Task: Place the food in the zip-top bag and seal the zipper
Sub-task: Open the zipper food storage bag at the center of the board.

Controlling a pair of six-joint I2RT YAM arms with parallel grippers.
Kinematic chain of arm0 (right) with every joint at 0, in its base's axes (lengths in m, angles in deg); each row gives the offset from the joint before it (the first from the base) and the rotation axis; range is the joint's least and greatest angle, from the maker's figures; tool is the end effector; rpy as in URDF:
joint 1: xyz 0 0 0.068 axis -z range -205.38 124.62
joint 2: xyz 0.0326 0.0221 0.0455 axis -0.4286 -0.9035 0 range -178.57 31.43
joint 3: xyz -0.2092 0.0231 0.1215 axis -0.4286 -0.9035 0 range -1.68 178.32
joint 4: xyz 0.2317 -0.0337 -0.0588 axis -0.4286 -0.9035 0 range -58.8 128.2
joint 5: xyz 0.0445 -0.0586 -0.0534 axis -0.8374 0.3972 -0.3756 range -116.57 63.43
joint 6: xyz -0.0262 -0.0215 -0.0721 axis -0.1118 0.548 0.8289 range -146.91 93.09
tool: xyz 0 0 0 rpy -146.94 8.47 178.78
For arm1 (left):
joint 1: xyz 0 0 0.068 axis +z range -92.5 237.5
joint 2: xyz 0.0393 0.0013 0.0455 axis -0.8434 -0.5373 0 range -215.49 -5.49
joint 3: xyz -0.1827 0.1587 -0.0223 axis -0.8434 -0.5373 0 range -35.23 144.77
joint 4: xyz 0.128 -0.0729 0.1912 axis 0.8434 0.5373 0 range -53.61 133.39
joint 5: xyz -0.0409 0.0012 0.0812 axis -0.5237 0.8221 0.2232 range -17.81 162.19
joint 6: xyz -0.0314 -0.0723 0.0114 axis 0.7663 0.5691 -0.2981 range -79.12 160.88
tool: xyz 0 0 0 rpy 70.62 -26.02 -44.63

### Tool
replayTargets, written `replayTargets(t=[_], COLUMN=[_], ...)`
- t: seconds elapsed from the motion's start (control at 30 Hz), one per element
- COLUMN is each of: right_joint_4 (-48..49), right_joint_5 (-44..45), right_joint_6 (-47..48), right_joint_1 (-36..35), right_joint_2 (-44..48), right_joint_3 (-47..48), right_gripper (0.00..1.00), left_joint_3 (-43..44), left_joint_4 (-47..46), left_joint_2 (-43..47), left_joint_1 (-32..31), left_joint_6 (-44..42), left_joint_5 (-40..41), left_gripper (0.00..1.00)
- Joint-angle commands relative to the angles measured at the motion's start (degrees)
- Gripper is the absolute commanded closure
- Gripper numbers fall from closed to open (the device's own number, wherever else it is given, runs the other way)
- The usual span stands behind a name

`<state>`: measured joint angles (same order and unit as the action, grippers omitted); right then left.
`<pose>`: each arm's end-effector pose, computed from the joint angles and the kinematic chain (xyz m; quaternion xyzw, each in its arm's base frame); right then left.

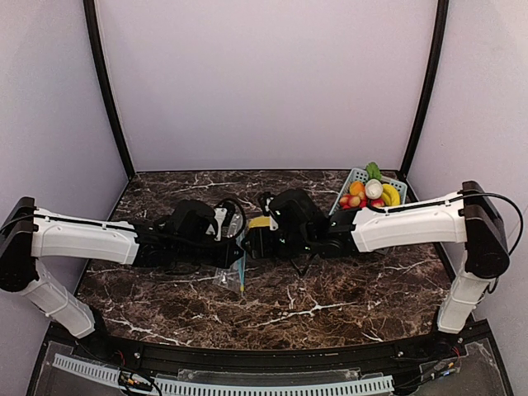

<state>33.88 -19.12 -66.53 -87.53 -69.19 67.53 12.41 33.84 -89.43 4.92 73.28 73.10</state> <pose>0.1947 0.3498 0.1944 -0.1444 0.8767 0.3167 0.3320 0.2011 -0.2612 0.1821 0.1508 0.8690 -0.3132 0.3523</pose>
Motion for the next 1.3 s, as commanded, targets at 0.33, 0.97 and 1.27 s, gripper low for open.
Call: replayTargets(t=[0.33, 0.97, 1.27], right_joint_4=[-6.39, 4.72, -5.90], right_joint_5=[6.81, -9.40, 2.04], right_joint_6=[-0.73, 0.88, -2.25], right_joint_1=[-0.52, 1.80, 2.73], right_joint_2=[-5.96, -8.76, -7.06], right_joint_3=[6.88, 3.51, 2.54], right_gripper=[0.40, 0.42, 0.42], left_joint_3=[-1.33, -6.55, -0.32], left_joint_4=[-0.79, -11.07, 10.51], left_joint_2=[4.33, 11.46, 14.55], left_joint_1=[0.21, 0.20, 0.24], left_joint_6=[1.19, -1.30, -5.64], left_joint_5=[0.00, -8.15, 5.90], left_gripper=[0.99, 0.99, 0.99])
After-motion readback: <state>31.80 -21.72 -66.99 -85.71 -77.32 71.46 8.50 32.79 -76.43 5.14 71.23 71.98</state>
